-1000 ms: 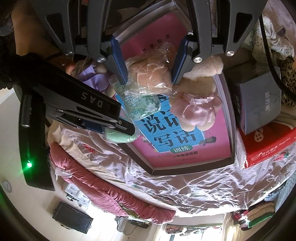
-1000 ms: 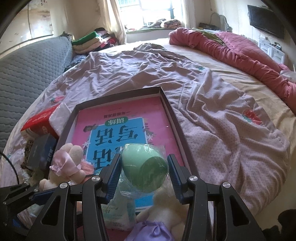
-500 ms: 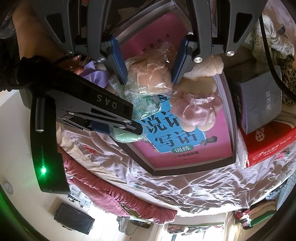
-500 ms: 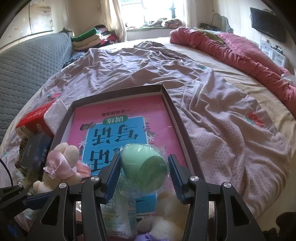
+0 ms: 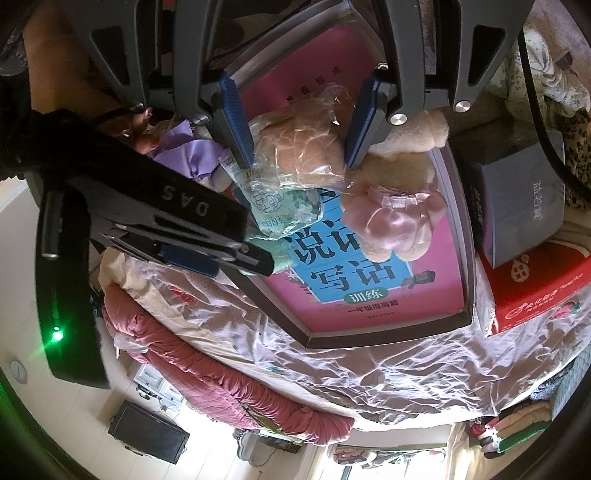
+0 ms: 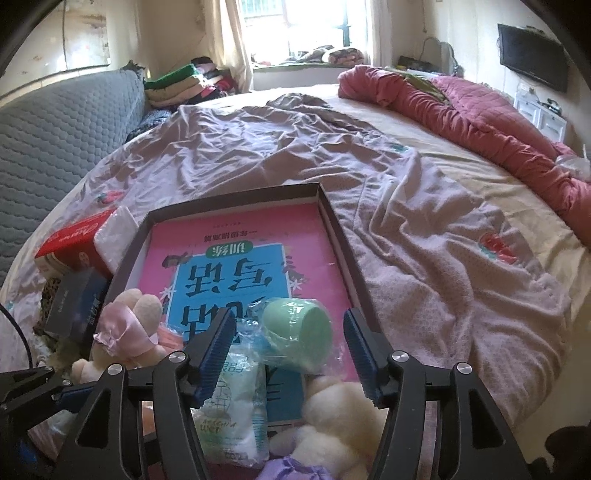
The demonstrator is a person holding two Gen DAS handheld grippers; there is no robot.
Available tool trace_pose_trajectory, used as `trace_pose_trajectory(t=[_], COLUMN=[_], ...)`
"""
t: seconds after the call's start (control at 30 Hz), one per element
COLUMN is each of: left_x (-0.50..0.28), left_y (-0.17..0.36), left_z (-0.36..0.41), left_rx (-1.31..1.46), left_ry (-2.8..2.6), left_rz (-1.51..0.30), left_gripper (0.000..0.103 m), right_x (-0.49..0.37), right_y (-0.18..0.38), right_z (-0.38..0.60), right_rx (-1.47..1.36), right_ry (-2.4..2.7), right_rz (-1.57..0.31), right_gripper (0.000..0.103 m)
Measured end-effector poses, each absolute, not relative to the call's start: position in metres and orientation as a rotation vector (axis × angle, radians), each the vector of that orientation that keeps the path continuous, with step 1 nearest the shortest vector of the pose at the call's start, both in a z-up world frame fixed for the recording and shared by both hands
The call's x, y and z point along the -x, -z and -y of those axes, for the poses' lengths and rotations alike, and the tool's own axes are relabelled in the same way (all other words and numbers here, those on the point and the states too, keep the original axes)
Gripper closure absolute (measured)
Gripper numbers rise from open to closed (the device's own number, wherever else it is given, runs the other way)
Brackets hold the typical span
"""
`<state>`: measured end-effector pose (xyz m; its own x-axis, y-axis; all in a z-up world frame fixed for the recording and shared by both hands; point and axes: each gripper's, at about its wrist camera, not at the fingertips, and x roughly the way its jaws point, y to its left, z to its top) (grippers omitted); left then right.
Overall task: Organize soft objects
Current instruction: 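Open the left gripper to release the peach bag on the tray, then move both open grippers back over the remaining pile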
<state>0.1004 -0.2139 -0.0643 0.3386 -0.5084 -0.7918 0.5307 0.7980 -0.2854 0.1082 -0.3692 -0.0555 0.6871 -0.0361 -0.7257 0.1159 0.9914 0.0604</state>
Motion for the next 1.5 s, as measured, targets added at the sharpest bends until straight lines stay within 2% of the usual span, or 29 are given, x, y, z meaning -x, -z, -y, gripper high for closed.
trace_pose_trajectory(t=[0.07,0.2,0.67,1.5], left_x=[-0.1,-0.099,-0.093,-0.069], left_y=[0.065,0.065,0.055,-0.007], left_z=[0.214,0.215,0.209,0.163], left_rx=[-0.024,-0.024,-0.025,-0.06], left_ry=[0.687,0.699,0.713,0.584], left_rz=[-1.026,-1.035,-1.031,-0.866], left_gripper=[0.048,0.046,0.035,0.028], right_x=[-0.105,-0.1,-0.081,-0.051], right_y=[0.051,0.044,0.028,-0.019], right_z=[0.372,0.373,0.372,0.346], right_rx=[-0.112,-0.117,-0.129,-0.064], right_ry=[0.094,0.098,0.122,0.099], right_rz=[-0.797,-0.781,-0.751,-0.649], right_gripper=[0.039,0.034,0.031,0.027])
